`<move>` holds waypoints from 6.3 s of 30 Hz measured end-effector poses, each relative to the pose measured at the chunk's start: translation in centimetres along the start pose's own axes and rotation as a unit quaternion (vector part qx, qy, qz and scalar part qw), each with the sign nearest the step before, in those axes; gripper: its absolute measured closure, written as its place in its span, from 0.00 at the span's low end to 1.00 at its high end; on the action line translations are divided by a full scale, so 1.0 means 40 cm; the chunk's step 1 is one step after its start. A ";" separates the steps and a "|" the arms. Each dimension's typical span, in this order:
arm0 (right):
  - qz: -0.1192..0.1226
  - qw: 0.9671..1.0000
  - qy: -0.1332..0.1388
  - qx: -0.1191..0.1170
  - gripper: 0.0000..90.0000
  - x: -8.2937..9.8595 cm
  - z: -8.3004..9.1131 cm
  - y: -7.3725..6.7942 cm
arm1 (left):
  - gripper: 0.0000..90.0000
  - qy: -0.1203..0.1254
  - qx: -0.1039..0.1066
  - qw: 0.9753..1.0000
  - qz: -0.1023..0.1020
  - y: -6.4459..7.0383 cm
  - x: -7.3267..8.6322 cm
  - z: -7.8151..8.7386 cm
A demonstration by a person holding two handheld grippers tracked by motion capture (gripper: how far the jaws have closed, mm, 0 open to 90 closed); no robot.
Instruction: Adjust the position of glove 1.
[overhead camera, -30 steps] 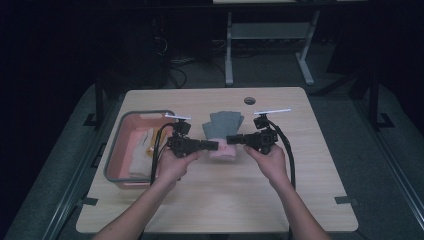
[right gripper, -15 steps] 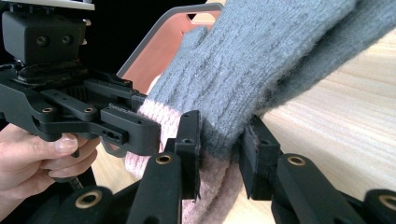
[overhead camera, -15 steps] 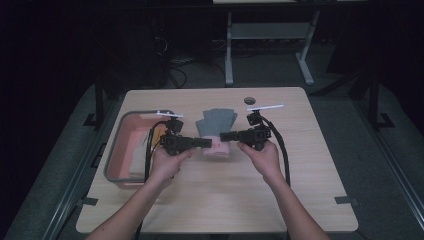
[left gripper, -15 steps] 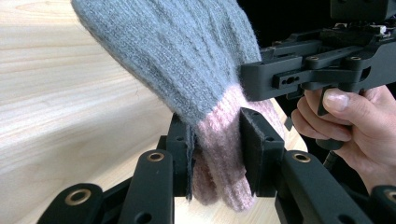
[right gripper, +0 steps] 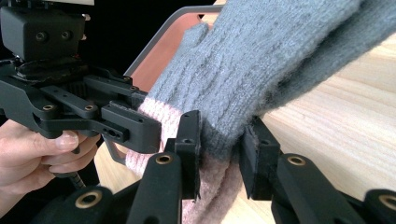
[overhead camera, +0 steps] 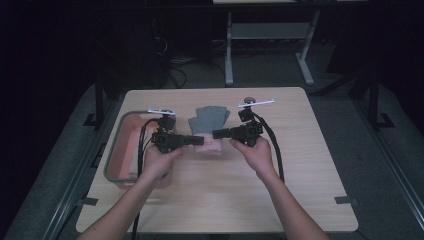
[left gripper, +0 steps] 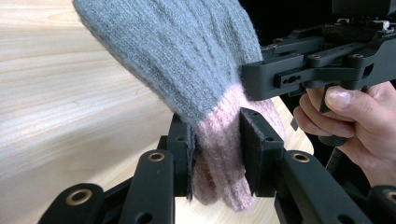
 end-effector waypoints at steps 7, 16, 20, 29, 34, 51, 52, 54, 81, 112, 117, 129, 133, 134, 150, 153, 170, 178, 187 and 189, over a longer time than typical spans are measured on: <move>0.005 1.000 -0.006 -0.001 0.79 -0.013 -0.016 -0.015 | 0.75 0.005 0.000 1.000 0.001 -0.011 -0.010 0.021; 0.011 1.000 -0.015 -0.007 0.79 -0.022 -0.050 -0.037 | 0.75 0.009 -0.008 1.000 0.002 -0.028 -0.016 0.054; 0.013 1.000 -0.019 -0.011 0.79 -0.027 -0.063 -0.047 | 0.75 0.012 -0.008 1.000 0.006 -0.035 -0.020 0.067; 0.017 0.999 -0.024 -0.019 0.79 -0.037 -0.095 -0.054 | 0.76 0.018 -0.015 1.000 0.005 -0.055 -0.026 0.090; 0.017 0.999 -0.026 -0.022 0.79 -0.041 -0.113 -0.064 | 0.76 0.023 -0.018 1.000 0.009 -0.067 -0.030 0.106; 0.021 0.999 -0.029 -0.033 0.79 -0.052 -0.164 -0.098 | 0.76 0.036 -0.025 0.999 0.012 -0.092 -0.038 0.161; 0.020 0.999 -0.029 -0.036 0.79 -0.053 -0.167 -0.101 | 0.76 0.037 -0.025 0.999 0.012 -0.093 -0.038 0.167; 0.020 0.999 -0.030 -0.040 0.79 -0.053 -0.173 -0.105 | 0.76 0.039 -0.028 0.999 0.013 -0.096 -0.038 0.174; 0.015 0.997 -0.043 -0.069 0.79 -0.049 -0.273 -0.154 | 0.77 0.053 -0.047 0.997 0.030 -0.154 -0.031 0.267; 0.017 0.993 -0.082 -0.081 0.77 -0.025 -0.388 -0.191 | 0.77 0.060 -0.072 0.994 0.048 -0.231 -0.002 0.356; 0.020 0.993 -0.088 -0.079 0.77 -0.023 -0.395 -0.195 | 0.77 0.060 -0.075 0.994 0.049 -0.239 0.002 0.362; 0.031 0.993 -0.096 -0.057 0.76 -0.024 -0.387 -0.176 | 0.78 0.062 -0.092 0.992 0.066 -0.277 0.018 0.366; 0.030 0.993 -0.098 -0.059 0.74 -0.028 -0.377 -0.172 | 0.79 0.022 -0.126 0.990 0.064 -0.305 0.042 0.350; 0.031 0.993 -0.098 -0.059 0.74 -0.028 -0.376 -0.172 | 0.78 0.016 -0.134 0.989 0.063 -0.309 0.046 0.346; 0.039 0.995 -0.084 -0.043 0.71 -0.044 -0.314 -0.153 | 0.55 -0.041 -0.216 0.975 -0.011 -0.298 0.037 0.341; 0.040 0.995 -0.082 -0.038 0.71 -0.045 -0.298 -0.144 | 0.51 -0.044 -0.220 0.974 -0.014 -0.291 0.031 0.344; 0.046 0.997 -0.069 -0.006 0.65 -0.037 -0.193 -0.104 | 0.47 0.000 -0.215 0.975 -0.050 -0.214 -0.013 0.358; 0.038 0.997 -0.062 0.006 0.61 -0.031 -0.147 -0.077 | 0.44 0.012 -0.194 0.979 -0.063 -0.176 -0.030 0.331; 0.027 0.998 -0.051 0.016 0.58 -0.036 -0.106 -0.055 | 0.43 0.017 -0.174 0.982 -0.067 -0.150 -0.034 0.299; 0.025 0.998 -0.049 0.016 0.57 -0.035 -0.099 -0.049 | 0.42 0.017 -0.170 0.983 -0.066 -0.147 -0.034 0.294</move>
Point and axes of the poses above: each handheld gripper's, and its own axes: z roughly backward along the jaws, x roughly out of its underside, y roughly to its right, the point moved 5 cm from there along -z, roughly forward along the jaws, and after that the axes turned 12 degrees about y, right-handed, at the moved point
